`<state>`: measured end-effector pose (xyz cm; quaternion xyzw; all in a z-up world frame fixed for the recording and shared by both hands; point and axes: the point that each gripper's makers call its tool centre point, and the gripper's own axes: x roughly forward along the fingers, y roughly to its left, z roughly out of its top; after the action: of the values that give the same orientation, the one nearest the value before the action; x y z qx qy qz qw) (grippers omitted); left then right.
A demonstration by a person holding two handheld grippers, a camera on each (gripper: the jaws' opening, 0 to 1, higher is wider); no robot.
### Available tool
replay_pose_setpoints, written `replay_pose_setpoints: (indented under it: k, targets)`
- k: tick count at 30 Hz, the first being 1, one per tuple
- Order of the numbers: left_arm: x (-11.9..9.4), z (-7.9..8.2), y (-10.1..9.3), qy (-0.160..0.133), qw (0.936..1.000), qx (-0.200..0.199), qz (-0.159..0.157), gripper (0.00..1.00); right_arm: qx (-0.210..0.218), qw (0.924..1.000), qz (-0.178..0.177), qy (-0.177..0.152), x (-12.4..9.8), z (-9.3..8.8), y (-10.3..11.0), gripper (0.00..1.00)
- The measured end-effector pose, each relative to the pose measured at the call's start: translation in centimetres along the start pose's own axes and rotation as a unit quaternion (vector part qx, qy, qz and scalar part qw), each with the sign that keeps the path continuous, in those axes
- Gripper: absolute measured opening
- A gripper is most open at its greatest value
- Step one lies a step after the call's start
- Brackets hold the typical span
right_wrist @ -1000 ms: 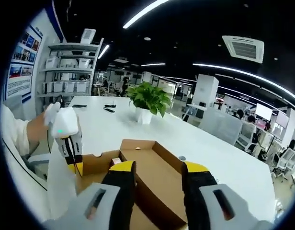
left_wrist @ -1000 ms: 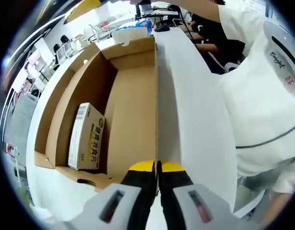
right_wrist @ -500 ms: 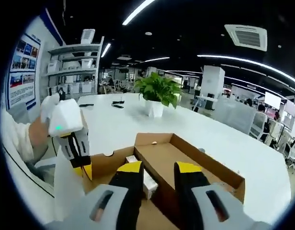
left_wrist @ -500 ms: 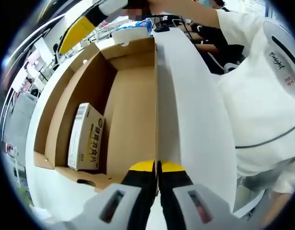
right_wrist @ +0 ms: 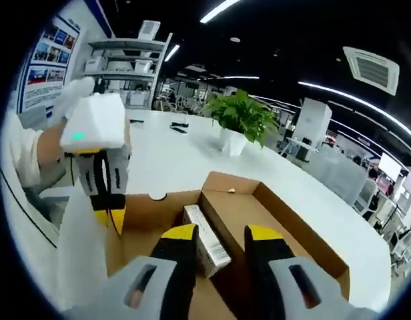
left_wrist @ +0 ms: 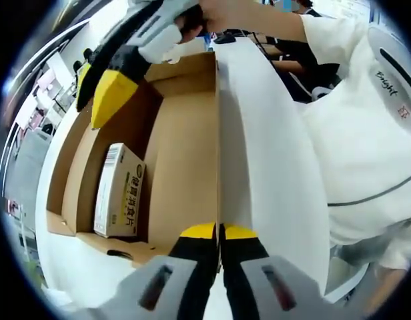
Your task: Operate the shoe box by opening the lid, removing the specified soft item, and placing it in the target area until the item is outside and the box remains undamaged.
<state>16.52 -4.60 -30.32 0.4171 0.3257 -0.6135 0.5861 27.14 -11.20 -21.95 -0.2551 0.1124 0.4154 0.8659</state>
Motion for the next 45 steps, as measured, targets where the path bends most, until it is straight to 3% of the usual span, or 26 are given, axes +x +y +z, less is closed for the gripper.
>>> replay_pose_setpoints:
  k: [14, 21, 26, 31, 33, 36, 41, 43, 45]
  targets:
    - [0.0, 0.0, 0.1, -0.001, 1.0, -0.001, 0.0, 0.01, 0.003, 0.9997, 0.016, 0.018, 2.1, -1.4, -0.1, 0.25]
    - [0.0, 0.0, 0.1, -0.002, 1.0, 0.0, 0.0, 0.01, -0.018, 0.998, 0.028, 0.054, 3.2, -2.6, 1.1, 0.27]
    - [0.0, 0.0, 0.1, -0.003, 1.0, 0.001, 0.001, 0.01, -0.011, 0.9979, 0.02, 0.06, 4.3, -2.9, -0.1, 0.26]
    - [0.0, 0.0, 0.0, -0.004, 1.0, -0.002, 0.001, 0.01, 0.006, 0.9971, 0.039, 0.064, 4.7, -3.8, 0.6, 0.23]
    - [0.0, 0.0, 0.1, -0.004, 1.0, -0.003, 0.002, 0.01, -0.023, 0.9958, 0.04, 0.079, 4.6, -4.4, 1.2, 0.23]
    - [0.0, 0.0, 0.0, -0.005, 1.0, -0.003, 0.002, 0.01, -0.028, 0.9959, 0.039, 0.077, 4.4, -4.4, 2.0, 0.24]
    - [0.0, 0.0, 0.1, -0.004, 1.0, -0.004, 0.003, 0.01, -0.036, 0.9945, 0.039, 0.091, 3.9, -4.6, 2.1, 0.19]
    - [0.0, 0.0, 0.0, -0.005, 1.0, -0.004, 0.003, 0.01, -0.067, 0.9921, 0.044, 0.097, 3.8, -4.8, 2.1, 0.18]
    - [0.0, 0.0, 0.0, -0.005, 1.0, -0.004, 0.003, 0.01, -0.07, 0.9915, 0.045, 0.1, 3.7, -5.0, 1.9, 0.18]
